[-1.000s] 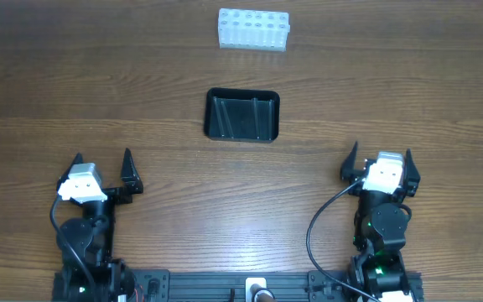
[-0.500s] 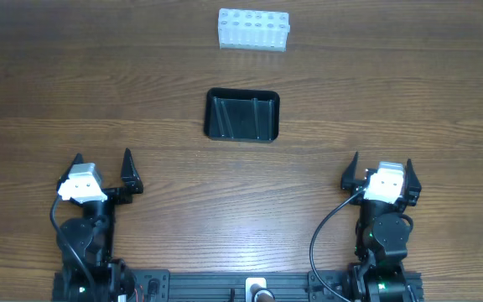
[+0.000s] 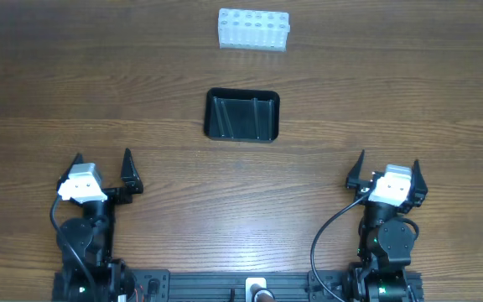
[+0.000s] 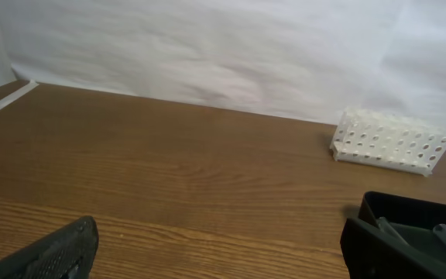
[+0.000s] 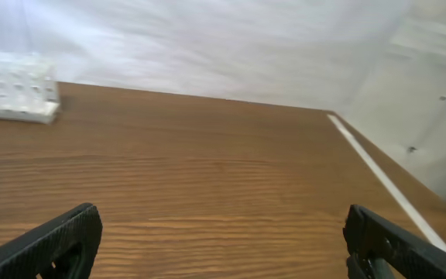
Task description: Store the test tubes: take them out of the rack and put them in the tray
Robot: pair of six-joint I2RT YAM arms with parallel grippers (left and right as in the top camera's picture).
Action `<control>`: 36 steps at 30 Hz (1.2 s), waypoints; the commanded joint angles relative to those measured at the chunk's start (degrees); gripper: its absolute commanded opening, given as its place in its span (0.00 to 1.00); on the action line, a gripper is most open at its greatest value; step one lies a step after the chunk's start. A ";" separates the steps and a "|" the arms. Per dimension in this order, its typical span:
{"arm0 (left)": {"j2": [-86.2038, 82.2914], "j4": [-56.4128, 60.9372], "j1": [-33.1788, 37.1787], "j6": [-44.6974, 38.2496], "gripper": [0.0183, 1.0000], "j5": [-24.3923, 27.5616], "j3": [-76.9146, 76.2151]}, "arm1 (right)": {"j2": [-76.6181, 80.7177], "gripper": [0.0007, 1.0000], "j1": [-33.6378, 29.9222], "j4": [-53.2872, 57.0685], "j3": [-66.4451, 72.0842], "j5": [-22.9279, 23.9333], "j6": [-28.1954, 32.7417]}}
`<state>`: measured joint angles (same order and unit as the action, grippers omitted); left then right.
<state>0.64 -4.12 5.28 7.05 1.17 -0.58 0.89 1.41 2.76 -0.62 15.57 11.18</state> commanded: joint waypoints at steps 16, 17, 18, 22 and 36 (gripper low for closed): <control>-0.11 -0.24 0.26 -0.66 1.00 0.76 0.24 | -0.61 0.99 -0.46 1.49 0.33 -14.05 -3.43; -0.11 -0.24 0.26 -0.66 1.00 0.74 0.24 | -0.61 0.99 -0.46 1.49 0.33 -14.05 -3.43; -0.11 -0.24 0.26 -0.66 1.00 0.74 0.24 | -0.61 0.99 -0.46 1.49 0.33 -14.05 -3.43; -0.11 -0.24 0.26 -0.66 1.00 0.74 0.24 | -0.61 0.99 -0.46 1.49 0.33 -14.05 -3.43; -0.11 -0.24 0.26 -0.66 1.00 0.76 0.24 | -0.61 0.99 -0.46 1.49 0.33 -14.05 -3.43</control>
<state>0.64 -4.12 5.28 7.05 1.17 -0.58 0.89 1.41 3.95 -0.62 2.42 8.49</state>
